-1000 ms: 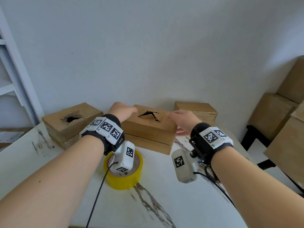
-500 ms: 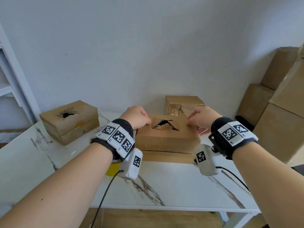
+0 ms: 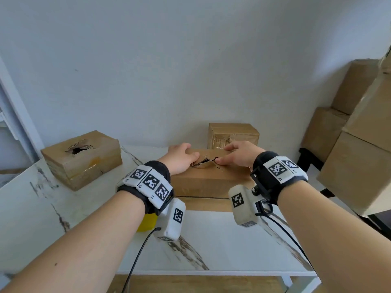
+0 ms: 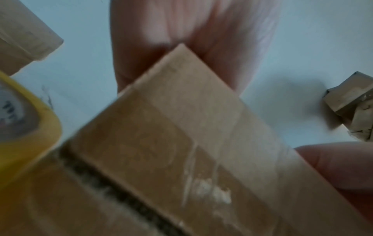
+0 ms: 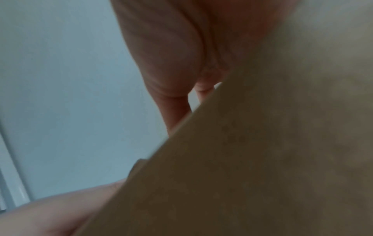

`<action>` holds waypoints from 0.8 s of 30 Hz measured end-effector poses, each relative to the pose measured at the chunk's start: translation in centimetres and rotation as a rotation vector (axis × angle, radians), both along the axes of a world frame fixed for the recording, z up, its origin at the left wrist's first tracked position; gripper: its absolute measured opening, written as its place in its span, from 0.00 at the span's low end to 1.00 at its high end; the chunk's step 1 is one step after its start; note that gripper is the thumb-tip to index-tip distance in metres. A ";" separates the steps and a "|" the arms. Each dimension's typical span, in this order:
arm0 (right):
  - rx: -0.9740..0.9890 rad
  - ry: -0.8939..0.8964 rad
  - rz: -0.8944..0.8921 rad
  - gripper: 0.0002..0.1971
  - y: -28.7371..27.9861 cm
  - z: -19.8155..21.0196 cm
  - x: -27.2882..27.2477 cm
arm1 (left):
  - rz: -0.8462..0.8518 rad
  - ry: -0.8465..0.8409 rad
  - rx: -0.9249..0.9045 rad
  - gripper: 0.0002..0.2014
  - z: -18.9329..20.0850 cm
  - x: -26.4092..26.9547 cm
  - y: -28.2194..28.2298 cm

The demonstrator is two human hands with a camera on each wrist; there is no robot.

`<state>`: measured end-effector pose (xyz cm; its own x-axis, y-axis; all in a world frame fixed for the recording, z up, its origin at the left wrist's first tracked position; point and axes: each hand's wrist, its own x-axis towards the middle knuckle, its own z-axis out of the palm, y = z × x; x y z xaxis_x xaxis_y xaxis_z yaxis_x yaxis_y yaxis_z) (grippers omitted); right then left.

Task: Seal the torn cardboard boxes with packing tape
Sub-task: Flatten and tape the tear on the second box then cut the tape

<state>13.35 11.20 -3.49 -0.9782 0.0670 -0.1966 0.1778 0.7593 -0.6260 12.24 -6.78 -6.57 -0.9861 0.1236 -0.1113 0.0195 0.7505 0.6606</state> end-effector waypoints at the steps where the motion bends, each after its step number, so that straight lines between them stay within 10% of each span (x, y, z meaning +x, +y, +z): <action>1: -0.003 0.000 -0.002 0.32 0.1 0.0 -0.1 | -0.009 -0.008 -0.010 0.30 0.0 -0.2 0.0; 11: -0.223 0.089 0.075 0.08 -0.1 -1.2 -0.1 | -0.001 0.040 -0.107 0.29 -0.9 -0.4 0.4; 24: -0.159 0.159 0.091 0.07 -1.7 -0.7 -0.1 | 0.011 0.067 -0.082 0.24 -1.4 -0.6 0.3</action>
